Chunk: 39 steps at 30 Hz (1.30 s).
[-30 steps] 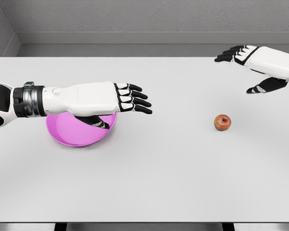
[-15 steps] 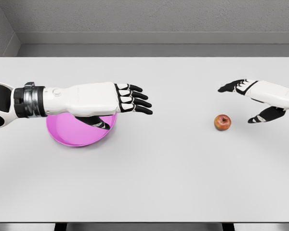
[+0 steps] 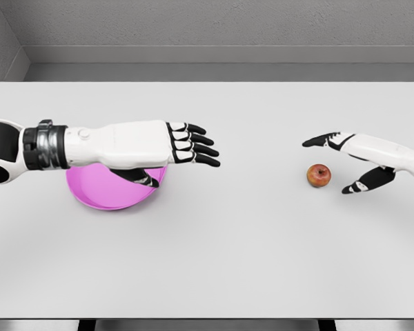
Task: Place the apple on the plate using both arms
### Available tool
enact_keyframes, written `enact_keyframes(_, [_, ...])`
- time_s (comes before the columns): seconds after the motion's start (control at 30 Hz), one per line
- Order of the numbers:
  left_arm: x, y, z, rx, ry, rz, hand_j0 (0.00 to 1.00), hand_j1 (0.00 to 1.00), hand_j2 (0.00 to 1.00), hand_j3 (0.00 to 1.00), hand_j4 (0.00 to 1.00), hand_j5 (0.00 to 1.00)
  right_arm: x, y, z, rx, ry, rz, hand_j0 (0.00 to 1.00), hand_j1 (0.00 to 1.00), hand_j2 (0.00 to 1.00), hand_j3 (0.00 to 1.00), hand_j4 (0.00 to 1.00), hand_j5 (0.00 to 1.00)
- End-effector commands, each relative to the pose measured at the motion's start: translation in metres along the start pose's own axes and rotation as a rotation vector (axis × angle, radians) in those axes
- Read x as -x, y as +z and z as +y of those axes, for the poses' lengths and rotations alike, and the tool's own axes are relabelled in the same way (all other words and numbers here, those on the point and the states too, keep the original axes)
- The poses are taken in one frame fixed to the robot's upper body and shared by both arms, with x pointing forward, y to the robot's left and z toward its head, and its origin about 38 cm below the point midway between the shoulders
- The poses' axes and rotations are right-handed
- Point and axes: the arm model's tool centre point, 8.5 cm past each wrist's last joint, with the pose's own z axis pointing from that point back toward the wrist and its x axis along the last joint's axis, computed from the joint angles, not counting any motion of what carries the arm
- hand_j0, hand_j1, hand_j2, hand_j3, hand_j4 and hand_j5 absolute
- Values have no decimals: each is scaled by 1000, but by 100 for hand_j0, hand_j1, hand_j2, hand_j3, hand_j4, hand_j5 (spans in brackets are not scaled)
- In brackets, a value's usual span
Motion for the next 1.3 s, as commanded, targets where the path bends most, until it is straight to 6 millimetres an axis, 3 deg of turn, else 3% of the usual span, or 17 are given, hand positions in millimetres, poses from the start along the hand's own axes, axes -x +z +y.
enact_keyframes(0.0, [-1,-2,-2,-2,10,-6,100,100,100,100,100,100,1,2,1,-19,1,8,100,100,100,100,100,100])
enact_keyframes(0.1, [-1,-2,-2,-2,10,-6,100,100,100,100,100,100,2,9,-4,-58,28,30,100,100,100,100,100,100])
enact_keyframes(0.67, [-2,-4,-2,0,10,-12,100,100,100,100,100,100,0,-4,-3,-114,86,33,100,100,100,100,100,100])
enact_keyframes(0.87, [-1,-4,-3,1,10,-10,100,100,100,100,100,100,13,-26,5,-102,33,31,100,100,100,100,100,100])
enact_keyframes(1.27, [-2,-5,-5,5,14,-14,100,100,100,100,100,100,24,-37,15,-83,-30,35,100,100,100,100,100,100])
